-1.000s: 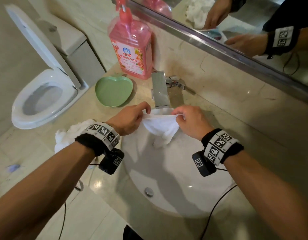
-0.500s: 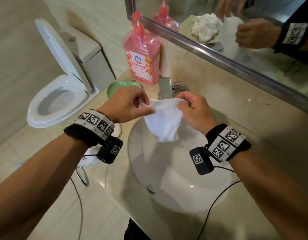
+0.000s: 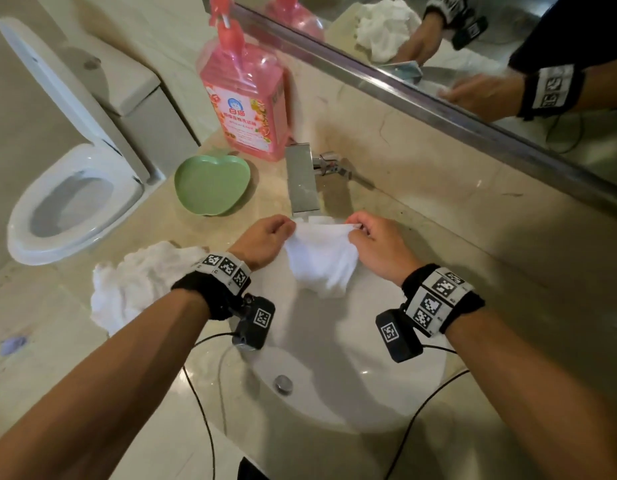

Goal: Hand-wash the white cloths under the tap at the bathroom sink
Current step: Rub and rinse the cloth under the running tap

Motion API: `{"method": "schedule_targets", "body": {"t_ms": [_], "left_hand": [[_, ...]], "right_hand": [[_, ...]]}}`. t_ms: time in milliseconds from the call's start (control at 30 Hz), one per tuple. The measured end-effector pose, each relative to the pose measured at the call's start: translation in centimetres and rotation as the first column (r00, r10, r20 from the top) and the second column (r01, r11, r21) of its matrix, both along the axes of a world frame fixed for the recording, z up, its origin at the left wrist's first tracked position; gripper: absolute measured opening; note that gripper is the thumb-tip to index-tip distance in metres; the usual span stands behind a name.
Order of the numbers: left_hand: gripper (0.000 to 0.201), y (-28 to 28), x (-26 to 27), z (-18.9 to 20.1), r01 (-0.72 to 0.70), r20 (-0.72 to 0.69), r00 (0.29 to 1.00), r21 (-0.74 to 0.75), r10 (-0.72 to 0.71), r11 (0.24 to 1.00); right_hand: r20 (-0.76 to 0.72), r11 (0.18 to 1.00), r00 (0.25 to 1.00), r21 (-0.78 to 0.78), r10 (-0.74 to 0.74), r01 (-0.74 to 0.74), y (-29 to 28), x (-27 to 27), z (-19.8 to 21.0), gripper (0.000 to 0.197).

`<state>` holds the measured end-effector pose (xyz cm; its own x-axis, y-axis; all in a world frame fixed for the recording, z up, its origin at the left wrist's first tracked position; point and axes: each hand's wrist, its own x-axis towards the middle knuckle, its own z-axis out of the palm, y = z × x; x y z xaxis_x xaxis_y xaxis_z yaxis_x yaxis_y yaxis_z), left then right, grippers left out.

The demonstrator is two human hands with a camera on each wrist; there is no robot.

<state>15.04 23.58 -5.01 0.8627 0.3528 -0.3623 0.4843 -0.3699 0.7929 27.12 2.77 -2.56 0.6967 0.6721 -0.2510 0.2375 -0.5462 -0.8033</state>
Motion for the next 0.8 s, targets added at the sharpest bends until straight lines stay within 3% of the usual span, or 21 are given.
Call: {"method": "schedule_targets", "body": {"t_ms": [67,167,267,433,533,633,700,800], "left_hand": [[0.029,-0.8,1.4,-0.8,-0.017,-0.016,1.000,-0.041,0.016,0.999],[0.031,-1.5,3.0,-1.2,-0.163,-0.035,0.987,-0.196,0.159,0.967],[0.029,-1.1,3.6,-1.2,-0.216,0.026,0.974,-0.180,0.224,0.960],[0.021,0.5,2.1,-0.4,-0.224,0.078,0.968,-0.165,0.239,0.961],[0.026,1.7,0.9,0.3,-0.315,0.007,0.944,-0.266,0.329,0.911],[0.029,3.2,-0.4,1.0,-0.272,-0.067,0.962,-0.362,0.266,0.892],[0.032,3.8,-1.2,1.3,-0.154,-0.102,0.986,-0.272,0.130,0.950],[0.054,4.5,-1.7,0.9,0.043,-0.238,0.971,0.062,-0.027,0.997]], "right_hand": [[-0.053,0.999,0.997,0.008,-0.050,0.050,-0.1,0.7,-0.5,0.017],[-0.061,0.995,0.994,0.006,-0.095,0.095,-0.3,1.8,-1.5,0.018],[-0.041,0.996,0.995,-0.023,-0.088,0.088,0.2,2.4,-2.0,0.018],[-0.221,0.997,0.975,-0.074,0.010,-0.027,1.4,2.6,-1.7,0.049],[-0.095,0.977,0.989,-0.169,0.115,-0.130,2.7,2.0,-1.4,0.024],[-0.209,0.993,0.975,-0.080,0.070,-0.088,4.4,1.3,-1.4,0.022],[-0.231,0.996,0.970,-0.026,0.076,-0.084,5.6,0.7,-1.5,0.023],[-0.212,0.995,0.972,0.022,0.097,-0.095,6.9,0.2,-2.2,0.022]]}}
